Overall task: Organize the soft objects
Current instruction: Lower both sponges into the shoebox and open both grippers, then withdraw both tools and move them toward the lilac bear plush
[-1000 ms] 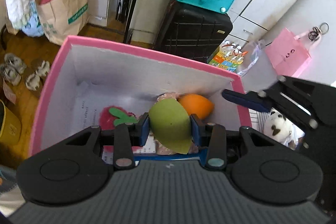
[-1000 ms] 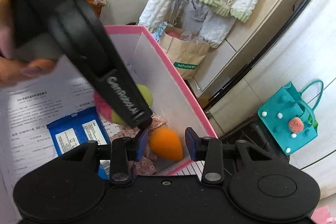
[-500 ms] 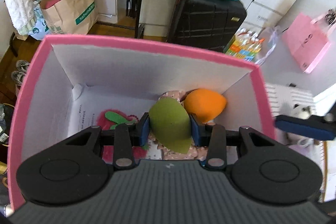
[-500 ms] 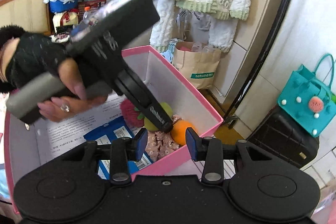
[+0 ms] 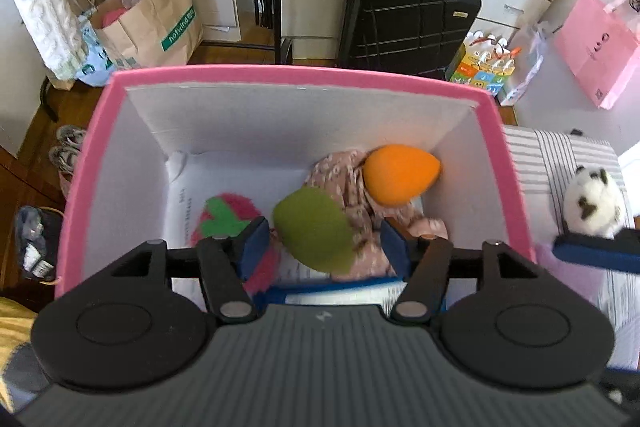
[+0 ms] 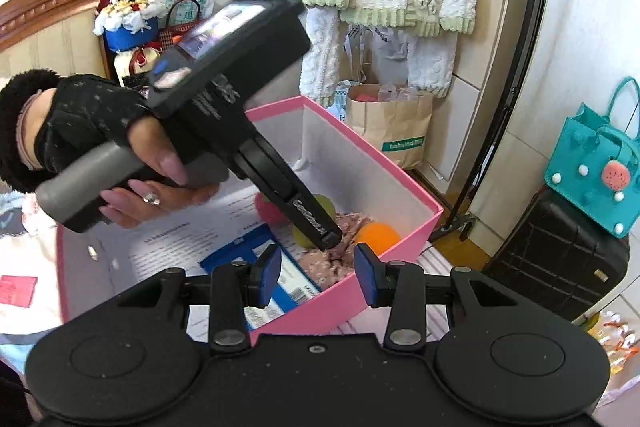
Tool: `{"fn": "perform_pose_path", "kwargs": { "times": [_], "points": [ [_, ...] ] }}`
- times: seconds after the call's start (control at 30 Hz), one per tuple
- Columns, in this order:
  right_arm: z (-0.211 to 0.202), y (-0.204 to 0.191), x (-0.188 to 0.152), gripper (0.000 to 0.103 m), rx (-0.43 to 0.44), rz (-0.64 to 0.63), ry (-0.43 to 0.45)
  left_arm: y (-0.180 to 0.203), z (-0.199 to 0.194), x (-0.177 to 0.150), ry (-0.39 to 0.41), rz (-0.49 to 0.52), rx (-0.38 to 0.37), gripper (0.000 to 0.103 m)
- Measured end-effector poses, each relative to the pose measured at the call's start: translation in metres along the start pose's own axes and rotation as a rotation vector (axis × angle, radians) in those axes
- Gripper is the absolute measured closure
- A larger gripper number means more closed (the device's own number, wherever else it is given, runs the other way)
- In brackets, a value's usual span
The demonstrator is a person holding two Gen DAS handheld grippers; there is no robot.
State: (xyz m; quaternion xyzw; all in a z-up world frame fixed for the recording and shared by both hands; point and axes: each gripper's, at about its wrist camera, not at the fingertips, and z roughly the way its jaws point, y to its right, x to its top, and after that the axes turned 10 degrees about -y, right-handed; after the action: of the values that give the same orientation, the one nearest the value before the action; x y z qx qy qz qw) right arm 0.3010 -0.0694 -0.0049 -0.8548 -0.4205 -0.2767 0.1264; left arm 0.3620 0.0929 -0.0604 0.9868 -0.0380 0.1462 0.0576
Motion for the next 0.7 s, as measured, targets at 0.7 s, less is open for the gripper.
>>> {"fn": "perform_pose_path", "kwargs": {
  "times": [0.7],
  "points": [
    [-0.085,-0.060,-0.031,0.050,-0.007,0.046,0.079,0.025,-0.146,-0.111,0.150,0.150,0.145,0.026]
  ]
}}
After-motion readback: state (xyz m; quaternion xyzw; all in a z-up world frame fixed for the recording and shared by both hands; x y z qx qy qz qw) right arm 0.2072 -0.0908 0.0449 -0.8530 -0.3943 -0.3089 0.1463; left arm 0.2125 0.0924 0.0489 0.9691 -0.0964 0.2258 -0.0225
